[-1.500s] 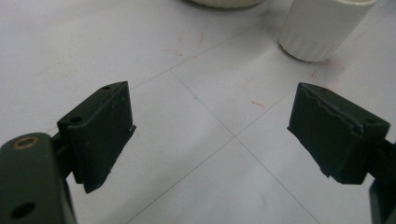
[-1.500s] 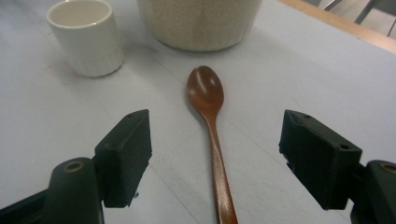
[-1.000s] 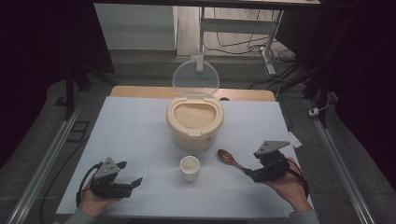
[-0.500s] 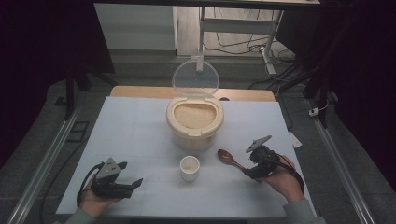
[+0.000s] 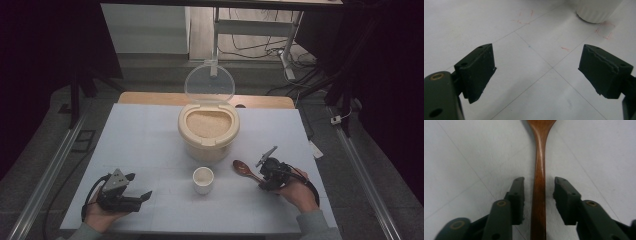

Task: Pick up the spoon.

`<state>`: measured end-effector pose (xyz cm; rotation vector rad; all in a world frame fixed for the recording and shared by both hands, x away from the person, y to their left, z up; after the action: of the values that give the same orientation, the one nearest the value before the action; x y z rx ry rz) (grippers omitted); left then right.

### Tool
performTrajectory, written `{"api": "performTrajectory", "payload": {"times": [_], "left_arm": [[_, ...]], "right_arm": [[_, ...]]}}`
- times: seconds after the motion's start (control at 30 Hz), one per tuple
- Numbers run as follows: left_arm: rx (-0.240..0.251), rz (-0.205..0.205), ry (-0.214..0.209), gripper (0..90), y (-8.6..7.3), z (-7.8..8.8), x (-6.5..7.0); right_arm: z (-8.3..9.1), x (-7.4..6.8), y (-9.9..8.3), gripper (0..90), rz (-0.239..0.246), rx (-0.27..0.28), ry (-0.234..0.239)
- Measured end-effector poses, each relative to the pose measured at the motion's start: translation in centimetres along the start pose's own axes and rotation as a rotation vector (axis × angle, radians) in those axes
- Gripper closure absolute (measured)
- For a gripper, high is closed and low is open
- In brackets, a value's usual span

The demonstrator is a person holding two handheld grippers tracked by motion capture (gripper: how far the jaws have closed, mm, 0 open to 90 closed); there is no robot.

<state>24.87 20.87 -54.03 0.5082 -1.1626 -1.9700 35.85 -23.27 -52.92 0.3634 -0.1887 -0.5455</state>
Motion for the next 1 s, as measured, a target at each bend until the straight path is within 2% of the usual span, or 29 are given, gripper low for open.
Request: {"api": "performTrajectory", "payload": {"times": [0.17, 0.23, 0.33, 0.43, 0.8, 0.93, 1.0], "left_arm": [[0.0, 0.001, 0.0, 13.5, 0.0, 0.0, 0.0], [-0.001, 0.0, 0.001, 13.5, 0.0, 0.0, 0.0], [-0.004, -0.004, 0.001, 13.5, 0.0, -0.1, 0.1], [-0.004, -0.005, 0.002, 13.6, 0.0, 0.0, 0.0], [-0.007, -0.004, 0.008, 13.9, -0.1, -0.1, 0.0], [-0.006, -0.004, 0.012, 14.0, -0.1, 0.0, -0.1], [-0.009, -0.005, 0.013, 14.1, -0.1, 0.0, -0.1]], "right_arm": [[-0.2, 0.1, 0.2, 73.8, 0.005, -0.004, 0.024], [-0.2, 0.1, 0.3, 75.4, 0.009, -0.009, 0.022], [-0.4, -0.1, 0.6, 78.7, 0.053, -0.026, 0.008], [-0.4, -0.4, 0.6, 79.5, 0.065, -0.033, -0.008], [0.1, -0.3, 0.1, 79.7, 0.062, 0.033, 0.014], [1.1, -0.5, 0.2, 79.7, 0.064, 0.084, 0.017], [1.7, -0.7, 0.3, 79.7, 0.08, 0.111, 0.017]]}}
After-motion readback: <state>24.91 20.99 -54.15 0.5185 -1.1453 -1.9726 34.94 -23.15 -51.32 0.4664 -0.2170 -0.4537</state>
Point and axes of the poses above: each handheld gripper's, and its own axes: z roughly backward along the jaws, y roughly out of its top, x roughly to its right, the point moved 4 cm from there along -z, roughly forward along the jaws, and after that the axes turned 9 degrees about x, right-handed, at the moved point
